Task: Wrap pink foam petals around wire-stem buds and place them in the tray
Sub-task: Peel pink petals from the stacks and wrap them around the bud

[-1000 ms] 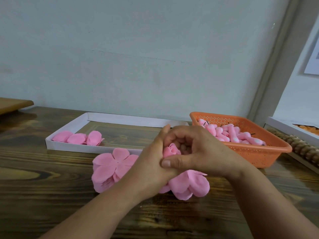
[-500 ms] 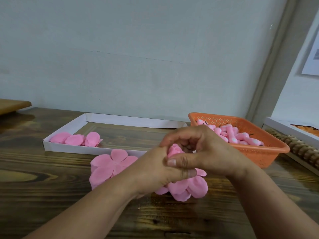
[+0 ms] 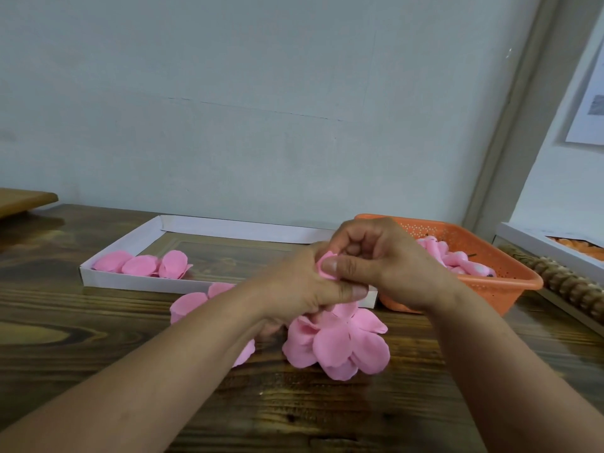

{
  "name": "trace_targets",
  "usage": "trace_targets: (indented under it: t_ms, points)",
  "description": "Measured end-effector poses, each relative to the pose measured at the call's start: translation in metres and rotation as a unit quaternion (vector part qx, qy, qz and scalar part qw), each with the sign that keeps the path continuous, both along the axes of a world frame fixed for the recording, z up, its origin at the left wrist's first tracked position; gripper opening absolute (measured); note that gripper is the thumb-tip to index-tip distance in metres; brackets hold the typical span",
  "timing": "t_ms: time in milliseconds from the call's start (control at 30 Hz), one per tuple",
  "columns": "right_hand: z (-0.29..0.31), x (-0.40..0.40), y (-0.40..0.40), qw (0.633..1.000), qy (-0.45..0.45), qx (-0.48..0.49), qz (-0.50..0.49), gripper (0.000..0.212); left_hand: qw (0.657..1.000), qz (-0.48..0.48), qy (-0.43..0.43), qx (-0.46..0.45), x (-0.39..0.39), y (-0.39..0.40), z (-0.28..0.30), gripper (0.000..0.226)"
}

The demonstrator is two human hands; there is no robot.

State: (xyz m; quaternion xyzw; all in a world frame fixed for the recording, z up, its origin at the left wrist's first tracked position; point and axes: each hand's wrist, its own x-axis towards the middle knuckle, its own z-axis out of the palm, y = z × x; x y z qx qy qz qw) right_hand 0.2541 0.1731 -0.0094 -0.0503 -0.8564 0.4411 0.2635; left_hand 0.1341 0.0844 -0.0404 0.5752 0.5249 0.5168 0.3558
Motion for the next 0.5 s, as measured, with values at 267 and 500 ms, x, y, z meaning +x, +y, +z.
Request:
trace_targets:
  t_ms: [267, 500]
  points:
    - [0.004, -0.003, 0.006, 0.997, 0.033, 0.035, -0.064, 0.011, 0.999, 0.000, 0.023, -0.028, -0.008, 0.020, 0.008, 0.019]
    - [-0.011, 0.016, 0.028, 0.982, 0.094, -0.031, -0.160, 0.017, 0.977, 0.129, 0.137, -0.103, -0.023, 0.003, 0.014, 0.060]
